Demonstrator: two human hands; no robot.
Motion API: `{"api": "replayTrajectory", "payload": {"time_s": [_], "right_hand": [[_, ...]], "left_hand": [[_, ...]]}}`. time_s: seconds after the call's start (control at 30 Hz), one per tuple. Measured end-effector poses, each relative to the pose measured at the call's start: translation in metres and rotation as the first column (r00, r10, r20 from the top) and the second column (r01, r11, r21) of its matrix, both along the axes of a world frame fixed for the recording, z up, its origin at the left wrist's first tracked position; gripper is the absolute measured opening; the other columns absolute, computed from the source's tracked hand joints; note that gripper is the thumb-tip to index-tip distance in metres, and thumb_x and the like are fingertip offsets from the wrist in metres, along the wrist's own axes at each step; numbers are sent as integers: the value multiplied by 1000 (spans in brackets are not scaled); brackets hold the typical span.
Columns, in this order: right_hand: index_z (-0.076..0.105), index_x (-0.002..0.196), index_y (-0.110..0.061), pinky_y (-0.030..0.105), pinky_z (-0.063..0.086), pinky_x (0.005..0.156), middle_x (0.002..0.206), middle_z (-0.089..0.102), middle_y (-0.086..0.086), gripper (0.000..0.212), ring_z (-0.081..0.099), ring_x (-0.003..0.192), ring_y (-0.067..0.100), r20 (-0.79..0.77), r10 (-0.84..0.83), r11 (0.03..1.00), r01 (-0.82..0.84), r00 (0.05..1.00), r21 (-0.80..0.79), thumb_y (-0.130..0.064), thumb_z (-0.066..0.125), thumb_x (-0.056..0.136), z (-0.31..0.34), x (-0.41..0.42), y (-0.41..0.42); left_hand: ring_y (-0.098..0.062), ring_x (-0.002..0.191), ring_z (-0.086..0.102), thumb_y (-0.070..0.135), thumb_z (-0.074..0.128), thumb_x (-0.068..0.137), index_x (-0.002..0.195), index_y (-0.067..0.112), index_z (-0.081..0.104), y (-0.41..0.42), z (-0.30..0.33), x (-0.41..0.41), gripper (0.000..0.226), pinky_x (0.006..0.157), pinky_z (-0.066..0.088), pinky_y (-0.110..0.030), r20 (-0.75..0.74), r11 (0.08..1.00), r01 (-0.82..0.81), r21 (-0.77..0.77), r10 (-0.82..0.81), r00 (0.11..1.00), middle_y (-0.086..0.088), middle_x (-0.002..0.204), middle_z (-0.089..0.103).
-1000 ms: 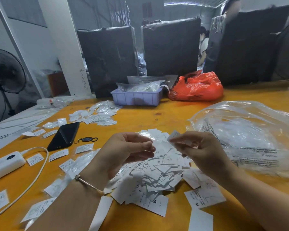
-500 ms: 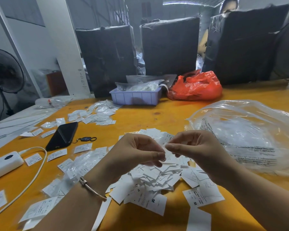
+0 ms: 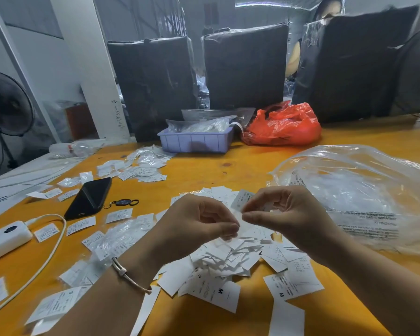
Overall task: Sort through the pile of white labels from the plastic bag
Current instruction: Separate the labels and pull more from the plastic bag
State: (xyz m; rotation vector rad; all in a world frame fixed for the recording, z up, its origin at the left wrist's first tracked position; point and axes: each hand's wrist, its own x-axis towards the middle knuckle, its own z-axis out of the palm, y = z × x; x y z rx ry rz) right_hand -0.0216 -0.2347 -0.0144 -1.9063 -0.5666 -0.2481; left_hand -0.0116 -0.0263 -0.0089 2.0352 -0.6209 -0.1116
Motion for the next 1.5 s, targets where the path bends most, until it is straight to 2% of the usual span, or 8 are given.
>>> {"api": "replayTrajectory", "payload": {"time_s": [0.23,0.43,0.6,0.73,1.2,1.33,1.4,1.5], "right_hand": [[60,110,-24,19,53,84,90,71,1,44,68,88,10,185,-192,962,148,964,229,6,69,80,11,-1,-10],[66,78,-11,36,54,74,74,69,4,14,65,74,22,292,-205,954,124,934,274,3,71,79,14,-7,-8],[71,79,-16,43,53,72,76,71,3,4,65,74,26,322,-172,952,73,931,297,-17,68,82,17,-11,-4],[73,86,-7,49,51,73,78,70,3,10,64,76,28,347,-135,969,51,928,242,-15,67,84,16,-9,-4],[72,82,-11,37,50,69,72,68,1,5,62,71,21,368,-151,971,68,918,229,-9,69,84,14,-8,-3],[70,106,-20,18,52,59,73,71,-2,23,64,62,6,342,-237,944,134,909,300,-8,65,88,13,-8,-7],[68,114,-20,10,48,58,76,69,-7,32,62,63,-2,360,-267,957,200,894,212,-1,62,89,11,-6,-8],[75,101,-11,8,44,65,80,68,-13,35,62,73,-4,319,-146,988,151,936,11,14,56,85,6,-2,-7]], "left_hand": [[-19,75,74,25,72,76,91,5,76,4,0,1,26,67,57,-22,0,973,-95,-209,97,995,-6,81,77],[-18,71,74,24,76,70,85,11,77,4,3,-1,20,63,55,-19,39,952,-109,-284,125,991,-7,77,77],[-21,73,74,28,78,66,85,13,79,3,3,-2,24,65,57,-23,41,954,-106,-281,122,992,-6,78,77],[-23,75,75,23,79,67,87,9,79,1,2,-3,25,65,56,-20,47,954,-103,-281,121,992,-7,80,78],[-23,80,76,20,82,61,82,6,79,-2,3,-6,26,73,58,-23,53,938,-72,-339,96,994,-9,83,78],[-22,84,75,23,80,64,88,7,79,-1,3,-6,29,74,57,-21,41,935,-53,-350,72,997,-8,86,78],[-20,87,75,24,76,69,93,10,79,-1,3,-5,27,74,56,-20,34,939,-48,-340,63,997,-6,89,78],[-19,90,73,29,72,73,97,15,78,-1,4,-5,28,73,56,-21,55,953,-50,-298,70,996,-2,94,78]]}}
